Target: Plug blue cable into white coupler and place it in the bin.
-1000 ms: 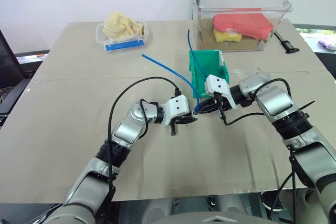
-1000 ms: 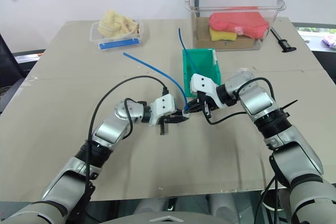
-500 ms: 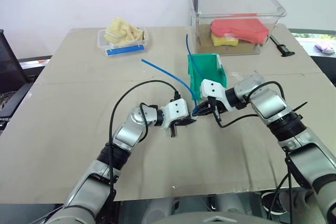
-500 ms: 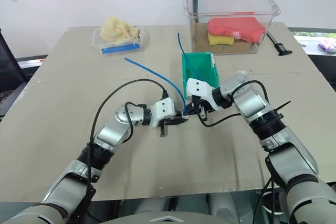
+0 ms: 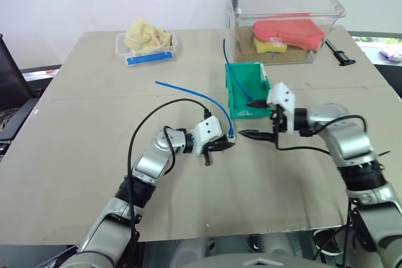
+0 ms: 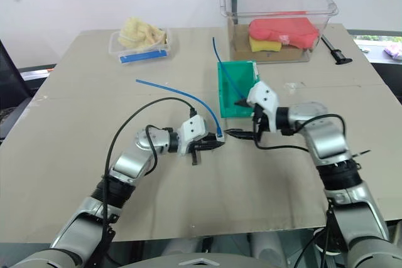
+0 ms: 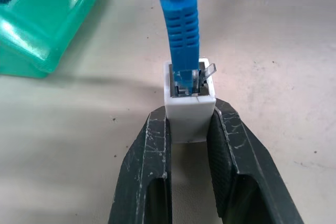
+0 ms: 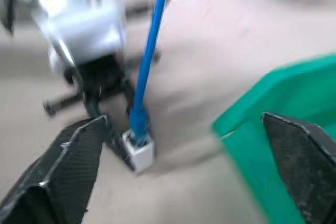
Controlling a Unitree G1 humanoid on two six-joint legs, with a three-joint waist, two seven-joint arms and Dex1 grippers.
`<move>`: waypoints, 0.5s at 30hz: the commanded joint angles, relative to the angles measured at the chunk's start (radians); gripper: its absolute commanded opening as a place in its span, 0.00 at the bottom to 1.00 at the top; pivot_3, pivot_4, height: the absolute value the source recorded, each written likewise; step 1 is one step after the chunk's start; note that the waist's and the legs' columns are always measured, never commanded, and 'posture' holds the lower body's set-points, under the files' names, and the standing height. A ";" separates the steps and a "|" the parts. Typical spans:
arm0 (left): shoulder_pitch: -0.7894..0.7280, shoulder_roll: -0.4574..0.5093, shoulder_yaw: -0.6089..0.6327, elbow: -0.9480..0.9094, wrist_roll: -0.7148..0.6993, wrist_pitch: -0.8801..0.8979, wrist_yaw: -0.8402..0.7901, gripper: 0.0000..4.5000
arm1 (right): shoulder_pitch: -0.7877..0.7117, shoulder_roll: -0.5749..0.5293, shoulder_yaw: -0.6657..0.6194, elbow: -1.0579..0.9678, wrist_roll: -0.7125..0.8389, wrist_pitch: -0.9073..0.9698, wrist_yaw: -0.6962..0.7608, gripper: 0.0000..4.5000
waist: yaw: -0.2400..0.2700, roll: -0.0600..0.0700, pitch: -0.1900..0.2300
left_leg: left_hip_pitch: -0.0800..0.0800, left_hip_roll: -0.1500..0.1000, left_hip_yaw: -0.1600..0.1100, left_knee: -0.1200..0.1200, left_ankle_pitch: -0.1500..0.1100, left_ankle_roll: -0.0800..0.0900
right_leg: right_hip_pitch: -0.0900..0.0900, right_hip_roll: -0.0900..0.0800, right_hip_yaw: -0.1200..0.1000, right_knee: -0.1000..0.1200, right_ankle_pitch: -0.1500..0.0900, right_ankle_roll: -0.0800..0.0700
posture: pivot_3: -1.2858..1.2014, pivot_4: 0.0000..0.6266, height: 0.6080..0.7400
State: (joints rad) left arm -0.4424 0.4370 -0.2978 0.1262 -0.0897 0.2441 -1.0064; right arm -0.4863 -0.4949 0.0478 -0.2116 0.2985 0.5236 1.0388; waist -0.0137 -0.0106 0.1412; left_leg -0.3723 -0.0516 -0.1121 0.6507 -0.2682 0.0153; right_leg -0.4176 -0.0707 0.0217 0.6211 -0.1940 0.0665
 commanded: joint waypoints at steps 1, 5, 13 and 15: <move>0.002 -0.006 0.064 -0.117 -0.080 0.117 0.021 0.08 | 0.123 -0.021 -0.121 -0.256 0.112 0.069 -0.081 0.98 | 0.002 0.001 0.001 | -0.001 0.000 -0.001 0.000 0.000 0.000 | -0.001 0.000 0.000 0.000 0.000 0.000 | 0.52 0.24 1.00; -0.092 -0.074 0.151 -0.239 -0.212 0.447 0.128 0.08 | 0.353 0.024 -0.189 -0.470 -0.008 0.033 -0.321 0.98 | 0.010 -0.002 0.004 | -0.007 -0.001 -0.003 0.003 0.000 0.000 | -0.004 -0.001 -0.003 0.001 0.000 0.000 | 0.52 0.24 1.00; -0.433 -0.237 0.324 -0.074 -0.366 0.947 0.356 0.08 | 0.620 0.157 -0.145 -0.649 -0.127 0.026 -0.606 0.98 | 0.003 -0.005 0.007 | -0.003 -0.004 -0.006 0.005 0.002 -0.002 | 0.001 0.000 -0.005 0.003 -0.003 0.005 | 0.52 0.24 1.00; -0.515 -0.261 0.311 0.015 -0.341 0.960 0.398 0.08 | 0.651 0.166 -0.133 -0.665 -0.144 0.016 -0.633 0.98 | -0.001 -0.005 0.007 | -0.003 -0.004 -0.006 0.004 0.003 -0.004 | 0.000 0.000 -0.005 0.003 -0.003 0.005 | 0.52 0.24 1.00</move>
State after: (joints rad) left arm -0.9083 0.1902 0.0025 0.0985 -0.4346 1.1882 -0.6451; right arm 0.1631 -0.3299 -0.0849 -0.8194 0.1667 0.5650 0.4396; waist -0.0150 -0.0153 0.1485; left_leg -0.3753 -0.0559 -0.1177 0.6547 -0.2641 0.0092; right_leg -0.4171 -0.0703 0.0168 0.6239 -0.1969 0.0715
